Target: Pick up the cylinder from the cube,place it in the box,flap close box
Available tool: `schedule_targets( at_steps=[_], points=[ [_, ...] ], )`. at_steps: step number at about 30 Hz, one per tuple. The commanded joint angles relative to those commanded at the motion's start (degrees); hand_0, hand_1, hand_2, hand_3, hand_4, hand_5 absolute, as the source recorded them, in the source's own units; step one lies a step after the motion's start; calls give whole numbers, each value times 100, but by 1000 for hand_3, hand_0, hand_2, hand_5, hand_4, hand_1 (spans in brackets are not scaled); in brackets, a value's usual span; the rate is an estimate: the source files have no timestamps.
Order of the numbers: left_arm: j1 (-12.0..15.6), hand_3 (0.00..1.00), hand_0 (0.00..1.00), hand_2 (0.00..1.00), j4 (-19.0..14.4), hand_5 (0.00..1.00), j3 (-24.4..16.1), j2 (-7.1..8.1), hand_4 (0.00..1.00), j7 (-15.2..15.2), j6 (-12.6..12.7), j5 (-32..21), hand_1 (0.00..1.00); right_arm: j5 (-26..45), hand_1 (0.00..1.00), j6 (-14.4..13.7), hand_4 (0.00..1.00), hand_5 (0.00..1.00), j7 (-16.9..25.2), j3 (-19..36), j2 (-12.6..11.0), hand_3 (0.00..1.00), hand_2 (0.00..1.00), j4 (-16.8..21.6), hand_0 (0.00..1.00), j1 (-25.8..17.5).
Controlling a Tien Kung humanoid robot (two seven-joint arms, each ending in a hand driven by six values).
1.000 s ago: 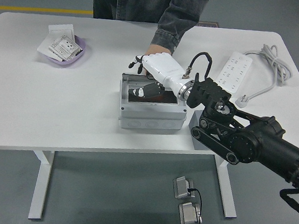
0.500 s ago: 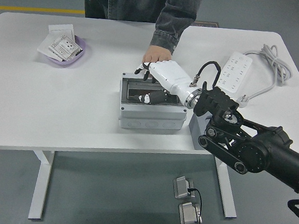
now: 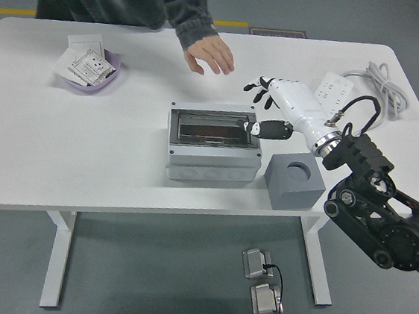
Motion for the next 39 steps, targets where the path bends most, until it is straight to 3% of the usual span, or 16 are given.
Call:
schedule_targets(
  at_steps=[6, 9, 18, 25, 31, 39],
  points=[
    [46, 587, 781, 750, 0, 79, -92, -9, 702, 25, -9, 51, 778, -85, 443, -91, 853, 407, 72, 1174, 106, 726, 566, 732, 500, -823],
    [46, 587, 781, 750, 0, 79, -64, -13, 702, 11, -10, 23, 778, 85, 443, -202, 853, 407, 198, 1709, 208, 726, 566, 916, 500, -1188],
    [63, 587, 781, 750, 0, 79, -72, 20, 703, 37, -20, 41, 778, 1337, 437, -569, 851, 411, 1037, 3206, 534, 725, 561, 802, 492, -2229],
    [78, 587, 781, 750, 0, 79, -34, 51, 702, 56, -26, 10, 778, 2539, 436, -507, 851, 414, 1526, 4103, 908, 724, 559, 655, 493, -2529],
    [60, 587, 781, 750, 0, 79, 16, 77, 703, 54, -26, -32, 778, 3369, 440, -346, 853, 417, 1735, 4311, 1013, 714, 560, 563, 517, -2621],
    [82, 587, 781, 750, 0, 79, -16, 69, 703, 85, -21, 7, 778, 4628, 446, 174, 872, 463, 2007, 4032, 1138, 713, 568, 490, 533, -2630]
  ],
)
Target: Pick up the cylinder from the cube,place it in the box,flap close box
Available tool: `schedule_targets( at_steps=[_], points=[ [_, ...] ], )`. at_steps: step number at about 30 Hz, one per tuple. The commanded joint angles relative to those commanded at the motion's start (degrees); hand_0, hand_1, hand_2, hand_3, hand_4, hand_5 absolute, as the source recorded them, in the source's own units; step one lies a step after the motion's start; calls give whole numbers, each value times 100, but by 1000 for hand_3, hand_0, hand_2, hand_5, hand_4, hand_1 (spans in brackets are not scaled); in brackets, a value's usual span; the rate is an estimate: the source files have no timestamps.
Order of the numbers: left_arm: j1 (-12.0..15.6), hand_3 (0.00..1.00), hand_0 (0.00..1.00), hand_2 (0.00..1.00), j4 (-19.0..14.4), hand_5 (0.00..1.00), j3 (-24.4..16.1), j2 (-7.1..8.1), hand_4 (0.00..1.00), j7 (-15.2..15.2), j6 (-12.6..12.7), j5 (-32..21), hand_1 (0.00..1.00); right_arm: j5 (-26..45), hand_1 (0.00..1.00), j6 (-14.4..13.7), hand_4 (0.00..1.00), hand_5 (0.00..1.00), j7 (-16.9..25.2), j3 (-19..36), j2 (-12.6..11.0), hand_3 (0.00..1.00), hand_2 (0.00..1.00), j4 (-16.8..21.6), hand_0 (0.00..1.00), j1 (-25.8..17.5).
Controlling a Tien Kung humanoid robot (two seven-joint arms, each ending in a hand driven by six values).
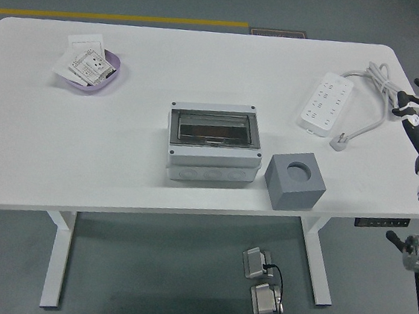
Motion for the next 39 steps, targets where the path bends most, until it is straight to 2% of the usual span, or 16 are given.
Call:
schedule_targets(
  at_steps=[1, 6, 7, 11, 12, 27, 39],
  points=[
    [-2, 587, 781, 750, 0, 79, -14, -4, 703, -2, 15, 2, 778, 139, 463, 39, 946, 600, 0, -17, -3, 715, 582, 10, 553, -7],
    [-8, 587, 781, 750, 0, 79, -8, -34, 703, -6, 48, -29, 778, 438, 463, 123, 946, 600, -51, -54, -16, 715, 582, 36, 553, -50],
    [-6, 587, 781, 750, 0, 79, -5, -43, 703, -3, 49, -38, 778, 445, 578, 133, 989, 665, -60, -61, -14, 731, 649, 40, 648, -58],
    [7, 587, 781, 750, 0, 79, -13, -81, 703, 18, 50, -51, 778, 432, 578, 166, 989, 665, -91, -91, -10, 731, 649, 42, 648, -84],
    [10, 587, 781, 750, 0, 79, -15, -89, 702, 21, 50, -54, 778, 431, 693, 170, 998, 677, -96, -96, -12, 745, 728, 42, 722, -86],
    [12, 587, 781, 750, 0, 79, -114, -171, 703, 2, 75, -62, 778, 432, 726, 281, 998, 697, -169, -173, -63, 750, 742, 50, 759, -43],
    [-6, 587, 781, 750, 0, 79, -142, -167, 702, 113, 10, -155, 778, 392, 741, 350, 998, 704, -218, -135, -64, 764, 762, 58, 772, -19]
  ],
)
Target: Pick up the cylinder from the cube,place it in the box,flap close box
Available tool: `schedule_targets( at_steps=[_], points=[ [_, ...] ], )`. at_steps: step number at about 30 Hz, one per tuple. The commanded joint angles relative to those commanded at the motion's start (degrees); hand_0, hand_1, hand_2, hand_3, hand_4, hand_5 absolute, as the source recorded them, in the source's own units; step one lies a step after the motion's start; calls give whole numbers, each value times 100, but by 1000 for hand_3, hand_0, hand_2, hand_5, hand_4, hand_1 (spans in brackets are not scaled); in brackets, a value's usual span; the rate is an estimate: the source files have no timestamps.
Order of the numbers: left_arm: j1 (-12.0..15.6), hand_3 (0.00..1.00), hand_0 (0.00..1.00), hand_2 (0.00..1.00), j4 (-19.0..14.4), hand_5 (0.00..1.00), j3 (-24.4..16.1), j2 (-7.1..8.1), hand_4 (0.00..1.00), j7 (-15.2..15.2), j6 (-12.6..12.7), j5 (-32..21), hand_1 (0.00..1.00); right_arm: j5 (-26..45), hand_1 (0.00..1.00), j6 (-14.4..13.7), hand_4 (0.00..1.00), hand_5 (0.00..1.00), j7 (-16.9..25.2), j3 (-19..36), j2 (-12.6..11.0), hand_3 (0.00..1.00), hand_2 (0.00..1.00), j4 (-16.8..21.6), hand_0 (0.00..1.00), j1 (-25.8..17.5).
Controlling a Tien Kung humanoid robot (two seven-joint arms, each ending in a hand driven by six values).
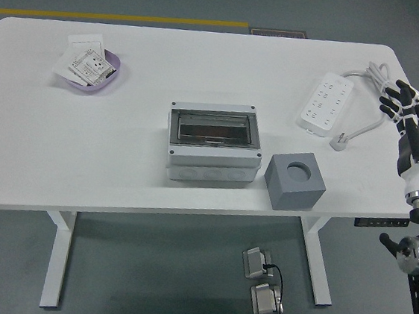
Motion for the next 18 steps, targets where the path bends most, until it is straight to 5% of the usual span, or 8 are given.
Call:
schedule_targets(
  at_steps=[18],
  points=[
    [20, 587, 781, 750, 0, 79, -81, -23, 702, 278, -274, 31, 778, -40, 746, 80, 998, 717, -46, -60, -20, 771, 764, 51, 780, 35]
  ],
)
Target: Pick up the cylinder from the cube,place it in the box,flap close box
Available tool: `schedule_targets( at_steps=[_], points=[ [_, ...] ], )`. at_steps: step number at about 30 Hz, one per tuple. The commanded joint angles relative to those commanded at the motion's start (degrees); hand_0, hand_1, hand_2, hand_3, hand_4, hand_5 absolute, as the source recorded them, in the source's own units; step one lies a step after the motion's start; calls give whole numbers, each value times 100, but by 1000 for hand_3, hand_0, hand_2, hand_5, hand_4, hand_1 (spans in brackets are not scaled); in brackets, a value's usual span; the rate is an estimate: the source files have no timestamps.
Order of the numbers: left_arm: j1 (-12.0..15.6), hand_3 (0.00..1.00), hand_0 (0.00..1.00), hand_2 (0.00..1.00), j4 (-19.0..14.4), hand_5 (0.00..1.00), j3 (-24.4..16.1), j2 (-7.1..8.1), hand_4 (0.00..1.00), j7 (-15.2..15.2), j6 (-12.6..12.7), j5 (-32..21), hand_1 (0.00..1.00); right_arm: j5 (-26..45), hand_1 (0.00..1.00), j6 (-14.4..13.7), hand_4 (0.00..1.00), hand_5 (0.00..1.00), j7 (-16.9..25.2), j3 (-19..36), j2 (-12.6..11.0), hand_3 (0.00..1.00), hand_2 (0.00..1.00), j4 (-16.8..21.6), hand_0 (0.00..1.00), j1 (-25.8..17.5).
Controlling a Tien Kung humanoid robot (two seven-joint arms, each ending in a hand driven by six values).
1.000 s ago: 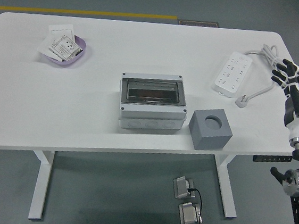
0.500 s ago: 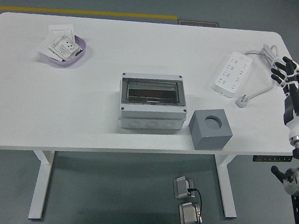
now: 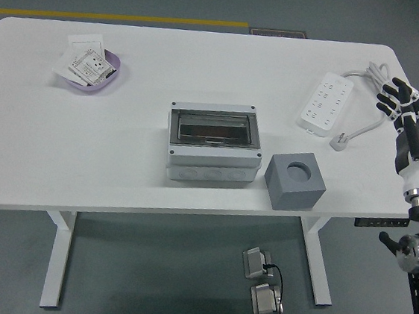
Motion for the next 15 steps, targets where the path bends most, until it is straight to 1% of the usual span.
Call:
schedule_targets(
  at_steps=[10, 15],
  points=[
    [0, 587, 781, 750, 0, 79, 1, -5, 702, 213, -177, -75, 778, -26, 751, 55, 998, 725, -35, -35, -3, 775, 771, -7, 787, 9],
    [4, 587, 781, 750, 0, 79, 7, -10, 702, 284, -224, -106, 778, -38, 751, 87, 998, 725, -48, -55, -6, 775, 771, -10, 787, 13]
  ],
)
